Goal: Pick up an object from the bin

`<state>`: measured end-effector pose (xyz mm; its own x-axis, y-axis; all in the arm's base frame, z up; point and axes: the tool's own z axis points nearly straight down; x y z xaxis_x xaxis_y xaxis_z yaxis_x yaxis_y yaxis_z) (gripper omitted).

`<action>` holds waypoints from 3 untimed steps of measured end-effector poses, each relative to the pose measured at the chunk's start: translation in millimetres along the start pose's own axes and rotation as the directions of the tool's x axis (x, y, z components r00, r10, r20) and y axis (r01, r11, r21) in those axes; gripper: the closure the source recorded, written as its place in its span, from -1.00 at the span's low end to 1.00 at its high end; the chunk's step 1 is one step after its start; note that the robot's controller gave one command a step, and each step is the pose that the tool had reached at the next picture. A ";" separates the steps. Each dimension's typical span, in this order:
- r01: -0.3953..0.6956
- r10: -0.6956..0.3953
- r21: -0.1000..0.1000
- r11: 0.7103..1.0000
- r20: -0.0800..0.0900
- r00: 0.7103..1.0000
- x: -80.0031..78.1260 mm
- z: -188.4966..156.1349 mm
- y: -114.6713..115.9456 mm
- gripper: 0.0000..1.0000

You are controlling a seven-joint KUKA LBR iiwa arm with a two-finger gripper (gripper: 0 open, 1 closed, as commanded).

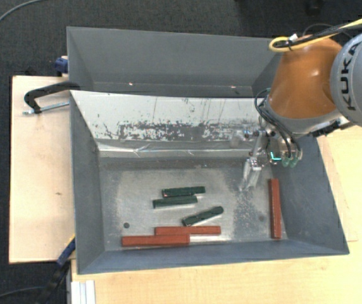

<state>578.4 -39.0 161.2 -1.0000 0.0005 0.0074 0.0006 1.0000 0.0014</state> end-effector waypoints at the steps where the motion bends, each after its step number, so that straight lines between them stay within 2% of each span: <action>1: 0.128 -0.128 -0.003 0.992 0.001 0.992 11.4 68.9 80.0 -1.00; 2: 0.680 -0.680 0.006 0.734 0.005 0.734 40.7 89.1 119.5 -1.00; 3: 0.677 -0.677 0.007 0.736 0.008 0.736 39.5 86.9 119.2 1.00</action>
Offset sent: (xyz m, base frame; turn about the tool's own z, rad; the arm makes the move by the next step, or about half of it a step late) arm -0.0104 0.0746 -0.0659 -0.1214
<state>538.3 80.4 74.8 -0.7360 -0.6770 -0.0034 -0.6770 0.7360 -0.0012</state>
